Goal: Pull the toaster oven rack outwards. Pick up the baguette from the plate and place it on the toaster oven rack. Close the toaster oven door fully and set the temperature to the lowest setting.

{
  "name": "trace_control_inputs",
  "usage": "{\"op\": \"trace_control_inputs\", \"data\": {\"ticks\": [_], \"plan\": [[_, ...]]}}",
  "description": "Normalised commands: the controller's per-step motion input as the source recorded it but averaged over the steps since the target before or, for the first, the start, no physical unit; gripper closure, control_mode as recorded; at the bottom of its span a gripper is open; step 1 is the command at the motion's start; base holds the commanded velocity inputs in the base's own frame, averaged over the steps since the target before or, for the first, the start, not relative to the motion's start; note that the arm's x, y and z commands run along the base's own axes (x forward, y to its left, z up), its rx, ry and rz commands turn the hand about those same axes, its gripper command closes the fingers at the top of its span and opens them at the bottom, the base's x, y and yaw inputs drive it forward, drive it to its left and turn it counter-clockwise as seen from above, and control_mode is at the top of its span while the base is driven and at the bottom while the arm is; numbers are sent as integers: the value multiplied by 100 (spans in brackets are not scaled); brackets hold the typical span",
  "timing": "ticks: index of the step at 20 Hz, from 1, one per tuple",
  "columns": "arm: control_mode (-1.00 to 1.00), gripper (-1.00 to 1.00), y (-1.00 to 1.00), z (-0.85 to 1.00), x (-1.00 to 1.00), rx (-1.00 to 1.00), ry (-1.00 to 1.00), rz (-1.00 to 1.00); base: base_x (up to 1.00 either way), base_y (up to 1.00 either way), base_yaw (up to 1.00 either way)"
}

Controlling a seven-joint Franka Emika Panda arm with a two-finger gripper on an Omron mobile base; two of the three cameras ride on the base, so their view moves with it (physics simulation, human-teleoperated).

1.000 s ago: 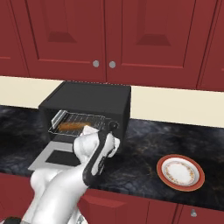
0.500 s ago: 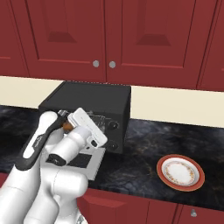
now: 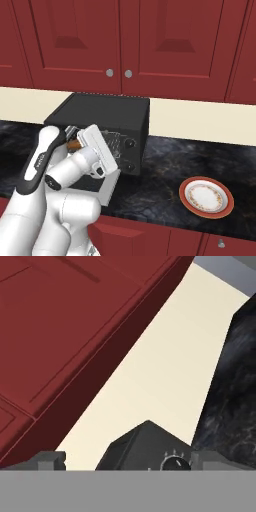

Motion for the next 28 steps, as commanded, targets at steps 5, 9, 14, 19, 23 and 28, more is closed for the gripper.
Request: {"op": "trace_control_inputs", "data": {"ticks": [5, 9, 14, 19, 23, 28], "plan": [[-100, -100, 0, -2, 0, 1, -19, 0, 0, 0, 0], [-100, -100, 0, 0, 0, 10, -50, -1, 0, 0, 0], [-100, -100, 0, 0, -1, 22, -59, -3, 0, 0, 0], [-100, -100, 0, 0, 0, 18, -55, -4, 0, 0, 0], [-100, -100, -39, 0, -10, 21, -15, 1, 0, 0, 0], [-100, -100, -51, 5, -33, 16, 10, 8, 0, 0, 0]]}}
